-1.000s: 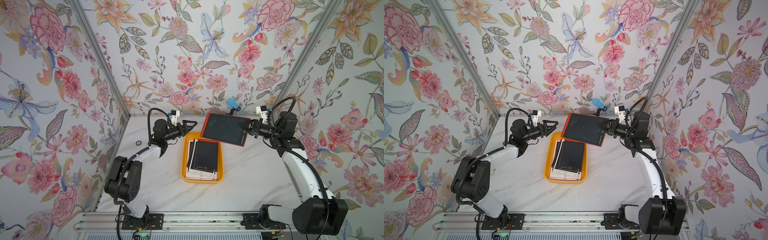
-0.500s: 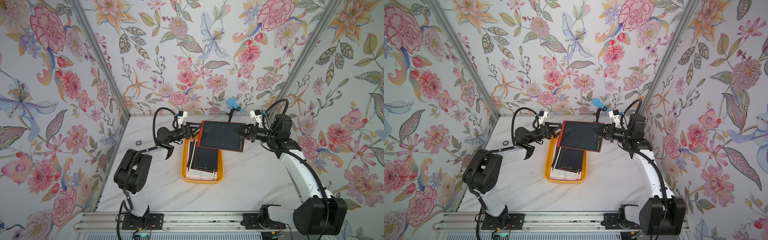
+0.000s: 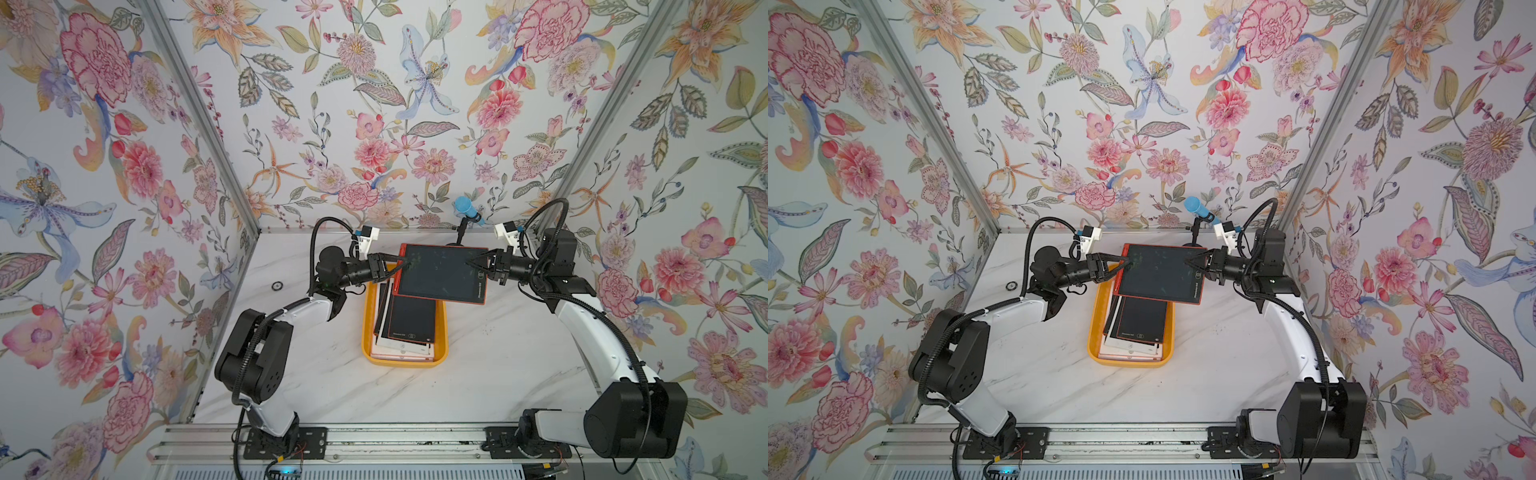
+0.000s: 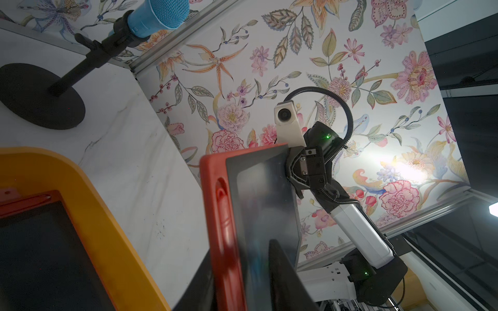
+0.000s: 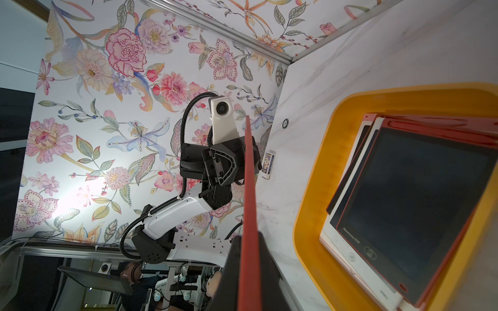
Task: Take out the writing tablet from the storage box
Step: Pick up the writing tablet from the storage box.
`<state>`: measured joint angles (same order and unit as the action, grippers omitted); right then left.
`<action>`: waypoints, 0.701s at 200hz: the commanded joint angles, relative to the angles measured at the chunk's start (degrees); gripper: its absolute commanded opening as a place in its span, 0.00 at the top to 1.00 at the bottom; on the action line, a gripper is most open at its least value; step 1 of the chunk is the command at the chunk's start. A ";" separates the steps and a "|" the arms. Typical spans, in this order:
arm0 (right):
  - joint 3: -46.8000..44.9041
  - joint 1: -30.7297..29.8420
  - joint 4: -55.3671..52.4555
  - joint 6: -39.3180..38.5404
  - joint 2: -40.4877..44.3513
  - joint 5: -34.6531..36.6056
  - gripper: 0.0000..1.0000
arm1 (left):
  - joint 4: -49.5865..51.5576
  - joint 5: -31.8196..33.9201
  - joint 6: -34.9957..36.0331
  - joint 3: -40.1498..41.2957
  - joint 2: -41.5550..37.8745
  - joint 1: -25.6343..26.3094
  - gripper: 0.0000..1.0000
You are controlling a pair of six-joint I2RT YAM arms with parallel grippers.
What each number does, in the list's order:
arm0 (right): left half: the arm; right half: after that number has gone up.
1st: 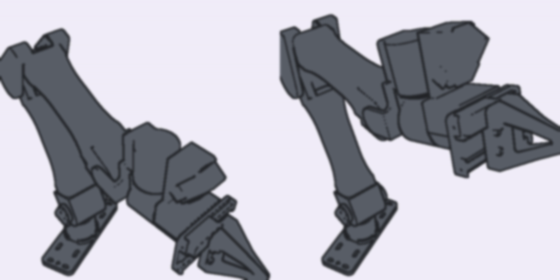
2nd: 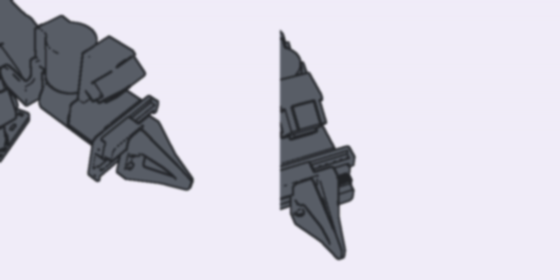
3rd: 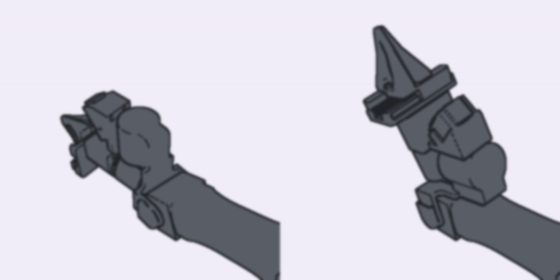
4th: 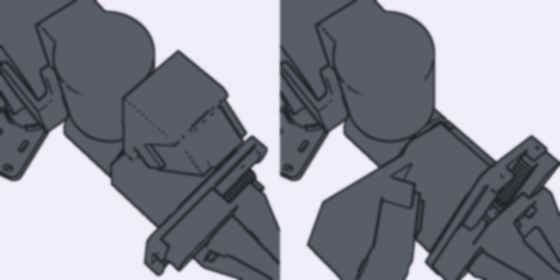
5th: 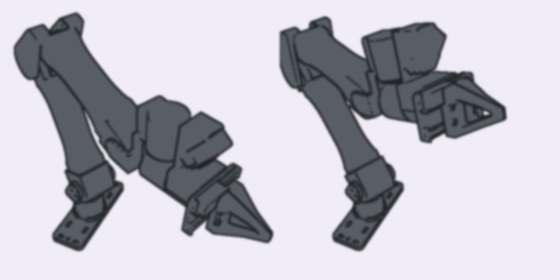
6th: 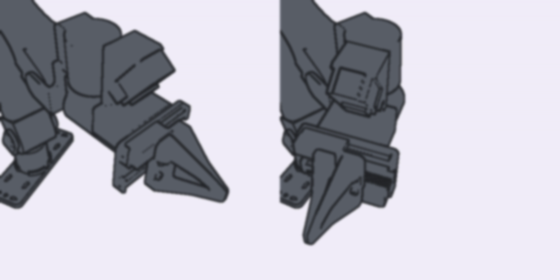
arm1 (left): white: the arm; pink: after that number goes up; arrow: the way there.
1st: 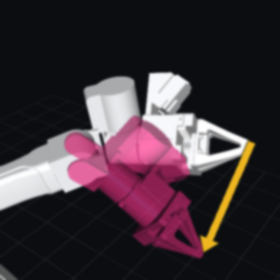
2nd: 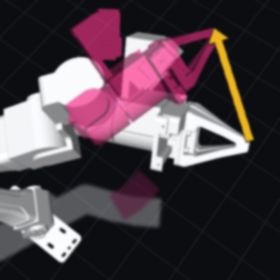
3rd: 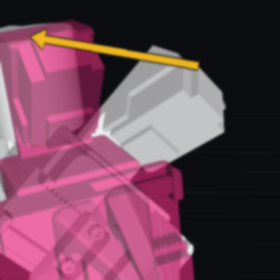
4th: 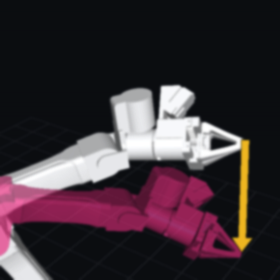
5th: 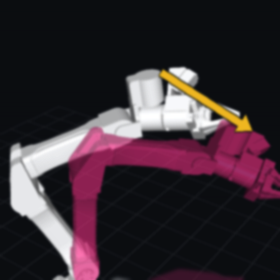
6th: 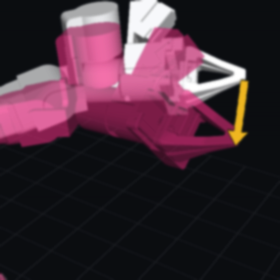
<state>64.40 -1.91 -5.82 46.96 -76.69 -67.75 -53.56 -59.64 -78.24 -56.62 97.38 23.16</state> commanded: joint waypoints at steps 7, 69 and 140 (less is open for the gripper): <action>1.74 -0.60 0.55 -1.35 -1.48 -1.27 0.90 | -2.27 -0.14 -0.24 0.94 -0.98 0.14 0.78; 3.25 -0.02 0.55 -1.87 -2.76 2.87 0.57 | -3.79 4.56 -3.79 0.41 -0.98 0.22 0.96; 1.81 8.94 0.21 -1.52 1.39 13.33 0.28 | -6.34 14.01 -10.07 -0.41 -1.41 2.44 1.00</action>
<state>66.11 3.14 -6.24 45.36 -79.02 -59.51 -57.14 -51.11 -85.69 -56.23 97.38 24.43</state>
